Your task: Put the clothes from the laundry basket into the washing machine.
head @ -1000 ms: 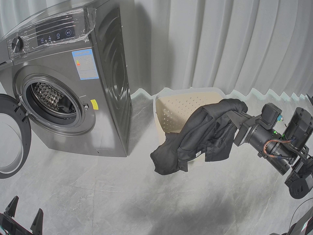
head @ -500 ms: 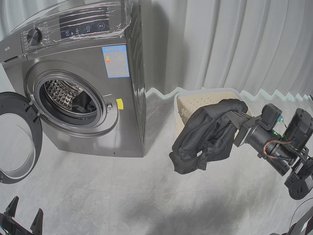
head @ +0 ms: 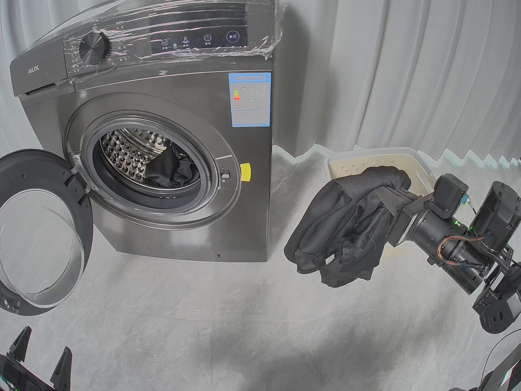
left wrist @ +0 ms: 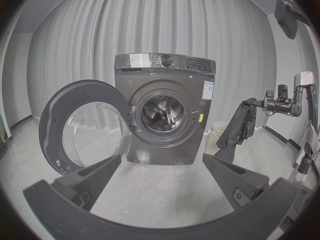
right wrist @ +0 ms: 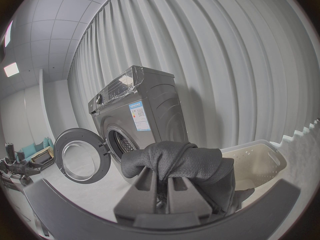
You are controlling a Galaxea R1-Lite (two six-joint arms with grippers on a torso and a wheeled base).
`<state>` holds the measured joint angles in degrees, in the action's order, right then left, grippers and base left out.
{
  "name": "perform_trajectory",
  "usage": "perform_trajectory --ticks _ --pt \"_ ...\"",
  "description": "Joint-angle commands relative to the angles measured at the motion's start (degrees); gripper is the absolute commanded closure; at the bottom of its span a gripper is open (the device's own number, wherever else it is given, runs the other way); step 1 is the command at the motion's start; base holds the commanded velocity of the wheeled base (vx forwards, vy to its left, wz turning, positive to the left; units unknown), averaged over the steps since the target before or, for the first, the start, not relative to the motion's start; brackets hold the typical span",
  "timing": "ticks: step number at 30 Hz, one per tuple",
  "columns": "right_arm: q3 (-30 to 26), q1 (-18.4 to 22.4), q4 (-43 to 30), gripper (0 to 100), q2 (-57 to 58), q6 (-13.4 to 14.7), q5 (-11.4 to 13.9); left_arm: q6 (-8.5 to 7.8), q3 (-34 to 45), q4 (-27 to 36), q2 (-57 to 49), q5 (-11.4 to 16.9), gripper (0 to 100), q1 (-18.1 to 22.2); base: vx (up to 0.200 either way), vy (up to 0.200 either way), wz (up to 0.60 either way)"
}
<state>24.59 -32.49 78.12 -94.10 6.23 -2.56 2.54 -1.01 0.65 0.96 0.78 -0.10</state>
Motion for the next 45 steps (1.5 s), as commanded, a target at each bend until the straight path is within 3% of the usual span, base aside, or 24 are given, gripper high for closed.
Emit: perform_trajectory --ticks 1,10,18,28,37,45 --pt "0.0 -0.2 0.0 100 -0.1 0.1 0.0 0.01 0.7 0.0 -0.8 0.0 0 0.0 0.0 0.2 0.0" --pt "-0.2 -0.2 0.0 100 -0.2 0.0 0.0 0.01 0.7 0.0 -0.8 0.0 0 0.1 0.0 0.2 0.0" --pt "-0.3 -0.2 0.0 100 -0.5 0.1 0.0 0.01 0.7 0.0 -0.7 0.0 0 0.0 0.0 0.0 0.0" --pt "-0.4 -0.1 0.0 100 -0.6 0.1 0.1 0.01 0.7 0.0 -0.8 0.0 0 0.0 -0.2 0.0 0.0" --pt "-0.4 -0.1 0.0 100 -1.0 0.2 0.1 0.01 0.7 0.0 -0.8 0.0 0 0.0 0.0 0.0 0.0" --pt "-0.4 0.0 0.0 100 -1.0 0.2 0.1 0.01 0.7 0.0 -0.8 0.0 0 0.0 0.0 0.2 0.0"
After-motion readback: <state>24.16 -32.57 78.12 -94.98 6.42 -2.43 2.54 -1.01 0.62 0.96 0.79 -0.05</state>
